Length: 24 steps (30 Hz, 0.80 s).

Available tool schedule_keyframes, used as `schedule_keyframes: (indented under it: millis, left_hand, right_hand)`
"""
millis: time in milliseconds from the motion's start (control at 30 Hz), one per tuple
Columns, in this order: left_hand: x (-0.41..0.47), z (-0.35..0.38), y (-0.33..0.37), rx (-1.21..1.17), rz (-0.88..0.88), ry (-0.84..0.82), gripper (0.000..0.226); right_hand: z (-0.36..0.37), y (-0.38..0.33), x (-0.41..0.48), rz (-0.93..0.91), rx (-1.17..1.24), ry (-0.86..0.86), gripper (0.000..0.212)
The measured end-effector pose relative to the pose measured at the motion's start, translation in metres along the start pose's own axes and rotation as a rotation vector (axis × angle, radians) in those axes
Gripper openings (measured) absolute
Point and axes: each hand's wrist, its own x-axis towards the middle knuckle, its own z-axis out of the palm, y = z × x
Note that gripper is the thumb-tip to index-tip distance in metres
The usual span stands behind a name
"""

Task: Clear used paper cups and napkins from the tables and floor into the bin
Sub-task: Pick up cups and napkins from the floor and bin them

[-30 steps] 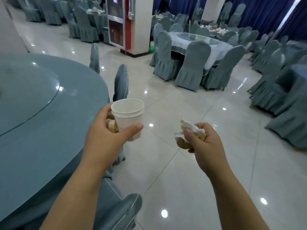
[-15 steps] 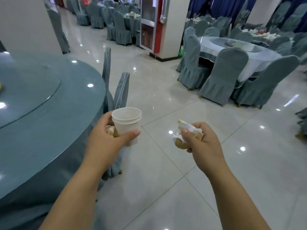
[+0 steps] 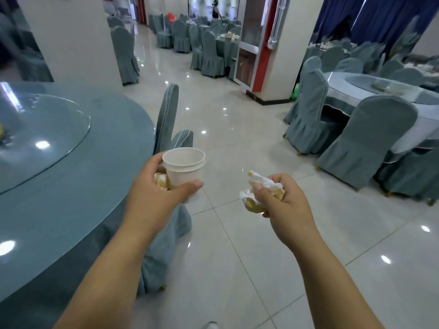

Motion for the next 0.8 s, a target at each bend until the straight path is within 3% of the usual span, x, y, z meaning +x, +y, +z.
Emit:
schedule_keyframes:
  millis: [267, 533, 633, 800]
  left_hand:
    - [0.166, 0.095, -0.002, -0.004, 0.020, -0.013, 0.062]
    - [0.300, 0.187, -0.039, 0.017, -0.024, 0.026, 0.062]
    - [0.350, 0.225, -0.050, 0.027, -0.030, 0.070, 0.071]
    - [0.440, 0.286, -0.059, 0.003, -0.089, 0.149, 0.064]
  right_hand:
    - [-0.016, 0.004, 0.192, -0.019, 0.009, 0.007, 0.013]
    - [-0.031, 0.052, 0.372, 0.004, -0.009, -0.018, 0.012]
    - [-0.036, 0.068, 0.448, -0.004, -0.003, -0.066, 0.012]
    - [-0.040, 0.073, 0.578, -0.025, -0.043, -0.218, 0.014]
